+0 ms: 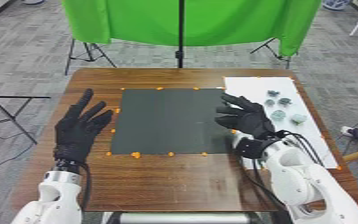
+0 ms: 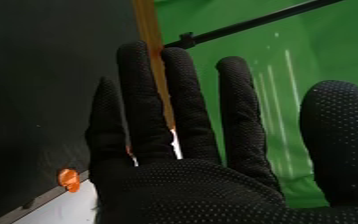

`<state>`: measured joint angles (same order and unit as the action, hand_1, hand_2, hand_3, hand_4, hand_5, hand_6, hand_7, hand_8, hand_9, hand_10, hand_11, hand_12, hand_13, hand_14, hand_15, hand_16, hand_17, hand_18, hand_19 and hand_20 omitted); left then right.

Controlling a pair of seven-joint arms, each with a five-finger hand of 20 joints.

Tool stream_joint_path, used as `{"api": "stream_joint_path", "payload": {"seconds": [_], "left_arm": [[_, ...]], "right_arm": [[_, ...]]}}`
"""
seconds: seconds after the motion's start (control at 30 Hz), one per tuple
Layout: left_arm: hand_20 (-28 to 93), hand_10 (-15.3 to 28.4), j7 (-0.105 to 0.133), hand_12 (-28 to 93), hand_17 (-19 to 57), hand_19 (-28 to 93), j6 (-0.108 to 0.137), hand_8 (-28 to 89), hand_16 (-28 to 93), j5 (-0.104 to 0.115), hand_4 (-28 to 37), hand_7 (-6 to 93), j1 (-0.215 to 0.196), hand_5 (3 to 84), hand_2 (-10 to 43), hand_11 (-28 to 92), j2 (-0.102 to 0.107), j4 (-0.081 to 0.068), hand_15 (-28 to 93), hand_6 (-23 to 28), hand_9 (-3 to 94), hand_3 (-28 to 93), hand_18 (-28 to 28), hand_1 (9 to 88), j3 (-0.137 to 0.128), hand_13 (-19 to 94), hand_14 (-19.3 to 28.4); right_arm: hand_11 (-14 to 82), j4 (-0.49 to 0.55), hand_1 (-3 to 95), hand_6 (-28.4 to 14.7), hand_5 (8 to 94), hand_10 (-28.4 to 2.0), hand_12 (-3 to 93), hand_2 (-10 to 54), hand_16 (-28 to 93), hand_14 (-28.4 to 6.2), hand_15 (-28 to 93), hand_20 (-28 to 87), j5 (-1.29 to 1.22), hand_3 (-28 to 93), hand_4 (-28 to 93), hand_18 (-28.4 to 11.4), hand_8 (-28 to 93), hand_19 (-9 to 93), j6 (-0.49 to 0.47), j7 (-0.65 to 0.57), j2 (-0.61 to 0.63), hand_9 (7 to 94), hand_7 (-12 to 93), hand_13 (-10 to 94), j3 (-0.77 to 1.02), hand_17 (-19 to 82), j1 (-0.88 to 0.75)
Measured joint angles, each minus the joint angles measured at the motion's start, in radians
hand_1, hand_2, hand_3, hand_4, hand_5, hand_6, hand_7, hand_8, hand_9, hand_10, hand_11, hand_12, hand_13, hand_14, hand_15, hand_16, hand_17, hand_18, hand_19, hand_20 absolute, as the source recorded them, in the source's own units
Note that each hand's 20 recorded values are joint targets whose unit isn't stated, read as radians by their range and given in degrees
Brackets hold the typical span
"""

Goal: Arrange flowers

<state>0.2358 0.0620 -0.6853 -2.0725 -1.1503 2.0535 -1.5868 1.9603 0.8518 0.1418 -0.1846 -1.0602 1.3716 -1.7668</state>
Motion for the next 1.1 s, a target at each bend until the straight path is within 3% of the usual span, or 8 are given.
{"api": "stream_joint_path", "payload": {"seconds": [0.43, 0.6, 0.8, 1.0, 1.1], "left_arm": [[19, 17.3, -0.003, 11, -9.5, 49, 0.001, -10, -7, -0.001, -28.3, 10.5, -0.019, 31.6, 5.6, 19, -0.005, 0.005, 45, 1.8, 28.9, 74, 28.4, 19.2, -0.009, 22, 28.1], [19, 17.4, -0.001, 11, -9.4, 49, 0.0, -10, -7, -0.001, -28.3, 10.5, -0.026, 31.4, 5.6, 19, -0.005, 0.006, 45, 1.9, 29.0, 74, 28.4, 19.3, -0.015, 22, 28.2], [20, 17.4, 0.006, 11, -9.4, 49, 0.001, -10, -7, -0.001, -28.3, 10.6, -0.031, 31.4, 5.6, 18, 0.003, 0.01, 45, 1.9, 28.9, 75, 28.4, 19.5, -0.02, 22, 28.1], [20, 17.4, 0.026, 11, -9.3, 49, 0.003, -10, -7, 0.0, -28.3, 10.6, -0.044, 31.3, 5.6, 19, 0.016, 0.016, 45, 1.9, 28.9, 75, 28.4, 19.7, -0.033, 22, 28.1], [21, 17.4, 0.035, 11, -9.3, 49, 0.004, -10, -7, 0.0, -28.3, 10.6, -0.051, 31.3, 5.6, 19, 0.022, 0.019, 45, 2.0, 28.9, 75, 28.4, 19.8, -0.038, 22, 28.2]], "right_arm": [[14.5, 0.002, 17.4, 3.7, 49.0, -15.3, 13.5, 10.9, 13, -18.8, 42, 26, 0.0, 81, -28, -24.7, -13, 54, 0.003, -0.018, 0.002, 53.7, 13, 40, -0.012, 3, 0.01], [16.0, 0.044, 22.1, 1.8, 48.8, -15.8, 13.5, 8.1, 12, -18.5, 46, 25, 0.018, 81, -28, -27.3, -13, 57, 0.051, -0.063, 0.026, 53.1, 14, 41, -0.026, 7, 0.032], [18.7, 0.175, 26.1, -0.3, 48.2, -16.7, 12.9, 4.8, 9, -19.2, 49, 21, 0.286, 81, -27, -28.3, -13, 61, 0.24, -0.271, 0.074, 52.2, 14, 43, -0.006, 12, 0.032], [20.5, 0.249, 29.4, -3.0, 50.5, -19.3, 12.2, 0.9, 7, -19.6, 54, 17, 0.522, 80, -27, -28.4, -13, 66, 0.285, -0.512, 0.133, 52.6, 14, 48, 0.014, 16, 0.022], [22.1, 0.279, 31.7, -4.9, 55.3, -20.5, 12.4, -1.0, 6, -20.0, 55, 12, 0.684, 78, -26, -28.4, -13, 71, 0.324, -0.676, 0.184, 58.1, 13, 54, -0.032, 22, 0.032]]}}
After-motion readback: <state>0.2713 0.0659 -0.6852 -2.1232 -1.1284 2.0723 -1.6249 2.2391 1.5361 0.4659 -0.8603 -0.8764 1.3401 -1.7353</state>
